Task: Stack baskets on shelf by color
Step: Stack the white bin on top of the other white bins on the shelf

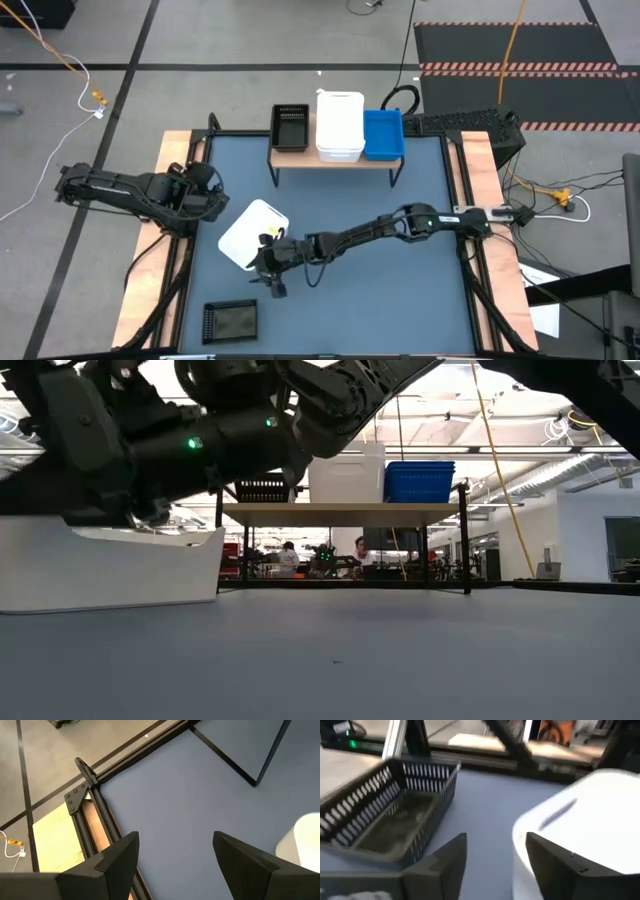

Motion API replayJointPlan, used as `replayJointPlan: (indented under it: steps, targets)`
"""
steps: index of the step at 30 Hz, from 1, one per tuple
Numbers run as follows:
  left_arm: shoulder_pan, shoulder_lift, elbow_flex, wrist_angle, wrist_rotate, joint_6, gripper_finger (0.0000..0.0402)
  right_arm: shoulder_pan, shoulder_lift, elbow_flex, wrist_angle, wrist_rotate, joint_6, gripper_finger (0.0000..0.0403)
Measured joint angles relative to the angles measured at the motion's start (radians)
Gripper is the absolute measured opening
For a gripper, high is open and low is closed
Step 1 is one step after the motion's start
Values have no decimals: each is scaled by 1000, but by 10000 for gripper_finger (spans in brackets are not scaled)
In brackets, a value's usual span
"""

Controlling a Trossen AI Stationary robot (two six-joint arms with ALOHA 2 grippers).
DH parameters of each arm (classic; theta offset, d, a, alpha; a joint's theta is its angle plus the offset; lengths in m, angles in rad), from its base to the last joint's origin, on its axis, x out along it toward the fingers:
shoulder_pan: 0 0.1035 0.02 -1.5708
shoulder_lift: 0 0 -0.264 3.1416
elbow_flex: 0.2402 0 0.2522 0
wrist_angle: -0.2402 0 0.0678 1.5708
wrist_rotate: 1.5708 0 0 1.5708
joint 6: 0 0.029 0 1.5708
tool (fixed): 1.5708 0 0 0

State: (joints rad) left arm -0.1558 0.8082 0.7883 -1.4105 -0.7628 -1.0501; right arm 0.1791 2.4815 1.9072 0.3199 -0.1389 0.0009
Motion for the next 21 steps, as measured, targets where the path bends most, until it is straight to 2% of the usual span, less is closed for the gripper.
replayJointPlan:
  steps: [5, 8, 11, 13, 16, 21]
  targets:
    - [0, 0, 0, -1, 3, 0, 257, -12, -38, 0, -95, -156, 0, 122]
    - [-3, 0, 0, -3, 19, 0, 257, -16, -89, 0, -273, -256, 13, 82]
    - [-13, 0, 0, -7, 30, -1, 257, -14, -152, 0, -514, -302, -17, 56]
    - [-22, 0, 0, -7, 30, -1, 257, -8, -192, 0, -644, -268, -16, 49]
    - [-30, 0, 0, -7, 30, -3, 257, 3, -241, -1, -746, -154, 29, 55]
    - [-32, 0, 0, -6, 30, -10, 257, 16, -291, -1, -738, -121, 120, 105]
